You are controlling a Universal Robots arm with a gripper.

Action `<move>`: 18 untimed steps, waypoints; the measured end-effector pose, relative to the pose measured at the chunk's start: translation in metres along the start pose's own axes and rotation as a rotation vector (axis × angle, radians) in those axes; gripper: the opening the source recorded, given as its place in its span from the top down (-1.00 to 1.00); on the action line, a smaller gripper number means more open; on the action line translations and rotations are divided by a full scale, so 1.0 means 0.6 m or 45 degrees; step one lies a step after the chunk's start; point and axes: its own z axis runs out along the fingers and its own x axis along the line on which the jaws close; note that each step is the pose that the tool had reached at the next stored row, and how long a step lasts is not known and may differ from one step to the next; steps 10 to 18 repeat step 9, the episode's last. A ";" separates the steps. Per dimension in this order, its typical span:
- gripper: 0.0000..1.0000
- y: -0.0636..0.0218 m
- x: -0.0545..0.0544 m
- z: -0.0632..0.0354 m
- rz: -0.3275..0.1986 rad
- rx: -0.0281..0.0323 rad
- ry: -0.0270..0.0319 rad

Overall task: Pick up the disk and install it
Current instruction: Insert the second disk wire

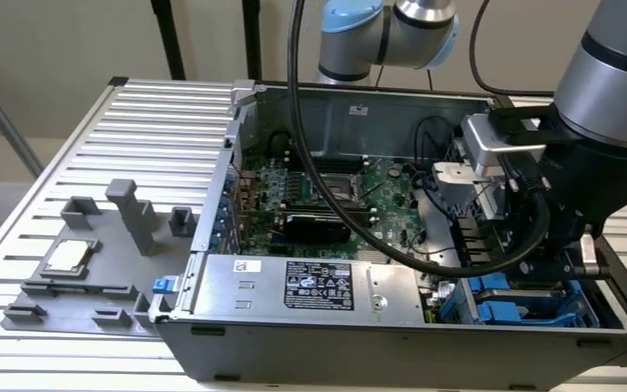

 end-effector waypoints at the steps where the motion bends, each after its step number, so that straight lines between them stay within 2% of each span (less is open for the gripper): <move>1: -1.00 0.002 0.000 0.000 0.000 0.0010 0.0000; 18: -1.00 0.002 0.000 0.000 0.000 0.0015 0.0000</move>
